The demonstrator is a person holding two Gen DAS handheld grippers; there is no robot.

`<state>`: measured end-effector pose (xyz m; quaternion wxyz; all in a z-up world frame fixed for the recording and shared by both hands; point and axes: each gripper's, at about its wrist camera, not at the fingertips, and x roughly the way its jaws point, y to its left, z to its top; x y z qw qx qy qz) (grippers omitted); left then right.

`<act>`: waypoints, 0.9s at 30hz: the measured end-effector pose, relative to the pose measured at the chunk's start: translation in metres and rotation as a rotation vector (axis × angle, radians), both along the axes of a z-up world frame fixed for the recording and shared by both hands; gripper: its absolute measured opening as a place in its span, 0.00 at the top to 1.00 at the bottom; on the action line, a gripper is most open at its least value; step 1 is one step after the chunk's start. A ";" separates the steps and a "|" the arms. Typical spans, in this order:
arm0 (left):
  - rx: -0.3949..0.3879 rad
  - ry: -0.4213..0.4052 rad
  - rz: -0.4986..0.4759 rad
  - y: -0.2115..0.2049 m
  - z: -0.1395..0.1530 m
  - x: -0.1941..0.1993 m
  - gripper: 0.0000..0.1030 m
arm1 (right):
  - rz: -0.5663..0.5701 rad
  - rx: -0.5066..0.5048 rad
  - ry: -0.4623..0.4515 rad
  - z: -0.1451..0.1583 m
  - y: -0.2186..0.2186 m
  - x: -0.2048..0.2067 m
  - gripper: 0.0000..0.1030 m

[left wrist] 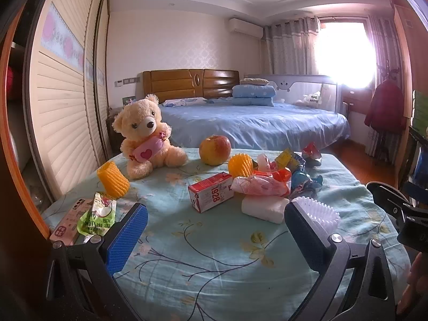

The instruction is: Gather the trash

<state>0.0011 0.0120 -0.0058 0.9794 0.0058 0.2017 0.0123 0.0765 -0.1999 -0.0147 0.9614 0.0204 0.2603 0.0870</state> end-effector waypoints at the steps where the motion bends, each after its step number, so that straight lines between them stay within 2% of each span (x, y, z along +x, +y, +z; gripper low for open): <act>1: -0.001 0.001 -0.002 0.000 0.000 0.000 0.01 | 0.001 0.002 0.002 0.000 0.000 0.000 0.00; 27: -0.002 0.000 -0.004 -0.001 0.000 0.000 0.01 | 0.013 0.010 0.006 0.000 -0.001 -0.001 0.00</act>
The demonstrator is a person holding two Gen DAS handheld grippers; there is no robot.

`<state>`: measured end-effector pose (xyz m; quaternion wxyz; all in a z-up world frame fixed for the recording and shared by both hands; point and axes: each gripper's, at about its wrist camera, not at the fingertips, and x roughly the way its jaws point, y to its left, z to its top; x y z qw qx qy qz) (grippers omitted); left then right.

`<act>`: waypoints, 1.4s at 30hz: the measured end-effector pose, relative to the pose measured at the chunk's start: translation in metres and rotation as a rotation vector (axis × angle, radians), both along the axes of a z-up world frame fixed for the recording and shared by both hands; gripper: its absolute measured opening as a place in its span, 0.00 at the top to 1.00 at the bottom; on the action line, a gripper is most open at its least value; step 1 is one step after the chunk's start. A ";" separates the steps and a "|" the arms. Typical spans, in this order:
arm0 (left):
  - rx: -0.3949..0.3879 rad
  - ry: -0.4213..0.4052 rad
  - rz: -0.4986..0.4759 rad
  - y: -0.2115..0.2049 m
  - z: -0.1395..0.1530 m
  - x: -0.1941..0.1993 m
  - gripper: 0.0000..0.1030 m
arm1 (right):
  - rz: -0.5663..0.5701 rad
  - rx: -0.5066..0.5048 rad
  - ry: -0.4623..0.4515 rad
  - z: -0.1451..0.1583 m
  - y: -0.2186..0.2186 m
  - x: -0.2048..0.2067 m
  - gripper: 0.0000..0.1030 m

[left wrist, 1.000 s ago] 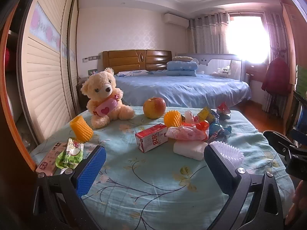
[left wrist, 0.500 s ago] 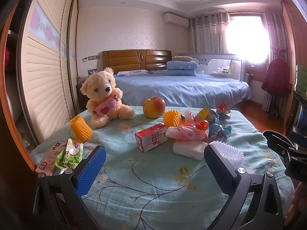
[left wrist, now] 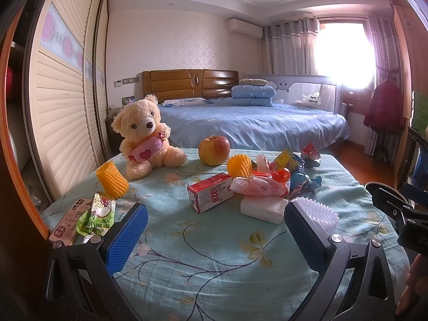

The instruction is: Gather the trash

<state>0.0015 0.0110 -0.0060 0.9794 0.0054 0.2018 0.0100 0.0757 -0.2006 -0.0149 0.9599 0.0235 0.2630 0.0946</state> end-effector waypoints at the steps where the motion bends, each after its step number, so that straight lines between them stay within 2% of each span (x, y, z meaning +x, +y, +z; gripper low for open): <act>1: 0.000 0.002 0.000 0.000 0.000 0.000 0.01 | 0.000 -0.001 0.001 0.000 0.000 0.000 0.00; 36: -0.004 0.014 0.003 0.003 -0.002 0.002 0.01 | 0.031 0.029 0.019 -0.003 0.001 0.000 0.00; 42: -0.021 0.041 0.012 0.010 -0.009 0.009 0.01 | 0.058 0.054 0.025 -0.006 0.003 0.000 0.00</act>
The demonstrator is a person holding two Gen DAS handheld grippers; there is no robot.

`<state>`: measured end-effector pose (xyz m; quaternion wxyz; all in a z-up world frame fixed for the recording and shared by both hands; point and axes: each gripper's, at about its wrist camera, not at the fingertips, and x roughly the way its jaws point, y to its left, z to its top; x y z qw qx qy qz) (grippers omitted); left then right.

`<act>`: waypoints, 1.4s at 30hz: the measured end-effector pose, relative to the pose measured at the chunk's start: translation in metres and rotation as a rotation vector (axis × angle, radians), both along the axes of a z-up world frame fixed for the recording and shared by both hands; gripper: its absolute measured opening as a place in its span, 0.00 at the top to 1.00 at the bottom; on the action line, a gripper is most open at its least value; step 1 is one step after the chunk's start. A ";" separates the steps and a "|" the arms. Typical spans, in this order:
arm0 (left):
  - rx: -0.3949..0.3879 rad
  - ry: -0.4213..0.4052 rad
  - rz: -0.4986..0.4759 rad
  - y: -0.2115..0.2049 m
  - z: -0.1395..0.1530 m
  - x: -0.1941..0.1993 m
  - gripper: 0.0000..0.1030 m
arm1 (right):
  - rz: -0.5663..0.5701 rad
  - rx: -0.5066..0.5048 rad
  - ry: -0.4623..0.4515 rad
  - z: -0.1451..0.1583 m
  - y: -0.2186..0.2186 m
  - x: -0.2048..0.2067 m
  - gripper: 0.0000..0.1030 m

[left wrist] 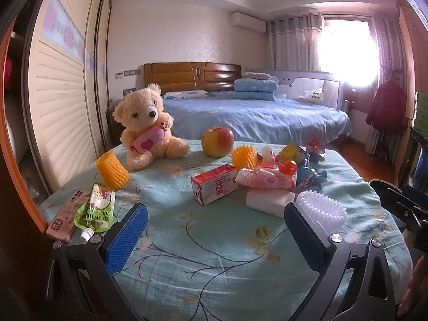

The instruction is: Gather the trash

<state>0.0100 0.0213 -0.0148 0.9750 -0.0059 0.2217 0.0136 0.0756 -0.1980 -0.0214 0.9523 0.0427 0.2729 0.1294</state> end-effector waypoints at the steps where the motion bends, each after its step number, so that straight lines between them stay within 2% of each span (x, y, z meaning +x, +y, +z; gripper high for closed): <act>1: -0.002 0.010 0.005 0.002 -0.002 0.003 0.01 | 0.008 0.008 0.007 -0.001 0.001 0.001 0.00; 10: -0.021 0.124 0.026 0.018 -0.019 0.035 0.01 | 0.083 0.022 0.100 -0.022 0.013 0.015 0.01; 15: -0.045 0.203 0.005 0.034 -0.031 0.074 0.01 | 0.107 0.031 0.166 -0.037 0.017 0.028 0.01; 24: 0.008 0.290 -0.056 0.048 -0.047 0.159 0.01 | 0.120 0.032 0.240 -0.058 0.027 0.053 0.01; 28: 0.015 0.307 -0.070 0.050 -0.054 0.191 0.01 | 0.117 0.025 0.271 -0.066 0.029 0.063 0.06; 31: 0.014 0.327 -0.089 0.049 -0.058 0.213 0.02 | 0.113 0.029 0.287 -0.070 0.029 0.070 0.15; 33: 0.013 0.336 -0.099 0.048 -0.061 0.223 0.09 | 0.118 0.033 0.300 -0.072 0.030 0.074 0.21; 35: 0.003 0.361 -0.122 0.046 -0.065 0.233 0.24 | 0.125 0.039 0.311 -0.074 0.030 0.077 0.36; 36: -0.001 0.373 -0.136 0.045 -0.068 0.235 0.39 | 0.126 0.040 0.314 -0.074 0.031 0.078 0.42; 37: -0.003 0.385 -0.147 0.043 -0.070 0.237 0.54 | 0.128 0.039 0.318 -0.075 0.032 0.078 0.54; 38: -0.004 0.392 -0.155 0.042 -0.072 0.237 0.58 | 0.133 0.040 0.323 -0.076 0.032 0.079 0.62; 42: -0.017 0.358 -0.161 0.046 -0.068 0.227 0.66 | 0.140 0.045 0.321 -0.073 0.030 0.077 0.71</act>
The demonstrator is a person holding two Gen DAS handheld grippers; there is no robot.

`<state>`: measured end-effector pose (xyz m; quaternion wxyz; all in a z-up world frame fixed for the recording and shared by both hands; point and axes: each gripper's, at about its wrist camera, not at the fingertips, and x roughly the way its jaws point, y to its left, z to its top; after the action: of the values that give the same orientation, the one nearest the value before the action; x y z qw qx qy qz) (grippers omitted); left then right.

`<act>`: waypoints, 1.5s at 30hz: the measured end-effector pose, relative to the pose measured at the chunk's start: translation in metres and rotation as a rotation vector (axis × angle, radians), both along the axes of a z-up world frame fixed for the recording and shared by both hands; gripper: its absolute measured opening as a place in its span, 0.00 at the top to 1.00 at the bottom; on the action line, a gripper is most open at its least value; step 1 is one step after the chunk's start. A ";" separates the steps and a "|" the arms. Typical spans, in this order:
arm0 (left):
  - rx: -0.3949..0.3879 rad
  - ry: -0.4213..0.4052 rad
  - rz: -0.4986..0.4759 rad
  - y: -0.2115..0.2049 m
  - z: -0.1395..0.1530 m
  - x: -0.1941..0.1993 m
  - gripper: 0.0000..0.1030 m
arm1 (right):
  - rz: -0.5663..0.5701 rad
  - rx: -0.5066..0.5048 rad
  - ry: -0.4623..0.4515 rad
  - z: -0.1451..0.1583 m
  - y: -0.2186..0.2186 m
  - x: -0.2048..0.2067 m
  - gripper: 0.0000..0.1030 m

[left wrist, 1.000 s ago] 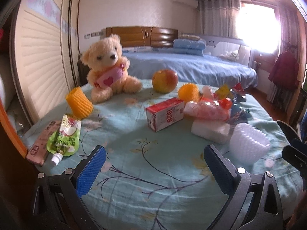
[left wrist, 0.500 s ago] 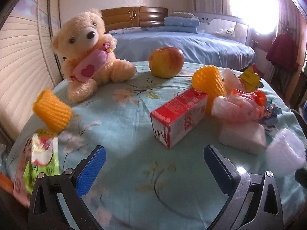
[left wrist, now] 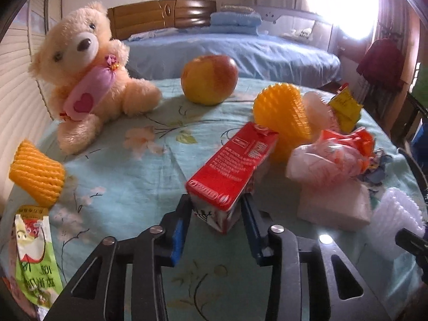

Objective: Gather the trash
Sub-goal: 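Grasp the red juice carton with the left gripper while the right grasps the white mesh, then carry the carton and white mesh over the trash bin with both grippers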

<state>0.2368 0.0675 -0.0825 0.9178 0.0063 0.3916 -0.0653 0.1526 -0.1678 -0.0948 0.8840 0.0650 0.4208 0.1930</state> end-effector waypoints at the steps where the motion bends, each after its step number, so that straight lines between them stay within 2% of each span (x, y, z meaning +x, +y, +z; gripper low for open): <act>1: -0.004 -0.006 0.007 0.001 0.001 -0.004 0.66 | 0.001 0.012 0.004 0.000 -0.001 0.000 0.73; 11: -0.056 -0.038 0.017 0.000 0.014 -0.078 0.67 | 0.005 0.049 -0.019 0.014 -0.017 -0.019 0.76; 20: -0.086 -0.055 -0.054 -0.026 0.038 -0.131 0.67 | -0.041 0.047 -0.044 0.022 -0.045 -0.037 0.76; 30: -0.088 -0.056 -0.200 -0.076 0.051 -0.144 0.67 | -0.120 0.042 -0.054 0.024 -0.083 -0.044 0.76; 36: -0.085 -0.044 -0.281 -0.108 0.050 -0.139 0.67 | -0.172 0.034 -0.060 0.026 -0.107 -0.044 0.76; 45: -0.055 -0.018 -0.343 -0.153 0.038 -0.117 0.66 | -0.243 0.024 -0.064 0.026 -0.147 -0.045 0.76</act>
<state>0.1200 -0.0857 -0.0450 0.8966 0.0487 0.3745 -0.2313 0.1075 -0.3151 -0.0685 0.9129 0.1199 0.3792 0.0916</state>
